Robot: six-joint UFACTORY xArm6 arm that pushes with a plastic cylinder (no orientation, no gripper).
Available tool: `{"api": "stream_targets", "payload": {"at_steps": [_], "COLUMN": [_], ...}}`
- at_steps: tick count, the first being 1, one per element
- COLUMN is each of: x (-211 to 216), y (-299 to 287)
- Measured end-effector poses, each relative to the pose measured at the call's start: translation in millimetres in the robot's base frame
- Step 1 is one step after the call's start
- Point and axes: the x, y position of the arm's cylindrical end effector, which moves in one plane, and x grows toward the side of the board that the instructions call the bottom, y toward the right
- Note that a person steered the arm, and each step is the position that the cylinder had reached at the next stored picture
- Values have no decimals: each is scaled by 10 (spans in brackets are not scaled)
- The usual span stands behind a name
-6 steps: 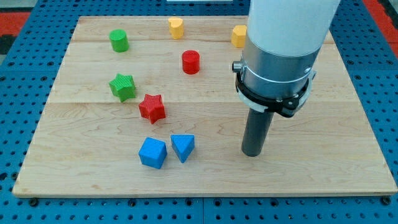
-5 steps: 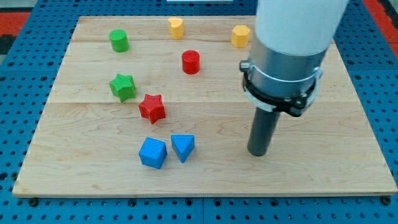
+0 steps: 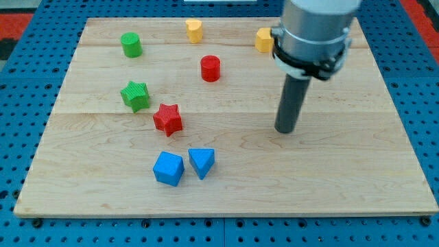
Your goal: Move your arm parallel to the red star
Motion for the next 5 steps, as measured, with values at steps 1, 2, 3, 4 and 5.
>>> {"api": "stream_targets", "payload": {"at_steps": [1,2,3,4,5], "x": [-154,-335,-379,-354,-333], "y": [-14,-14,-7,64,64]}}
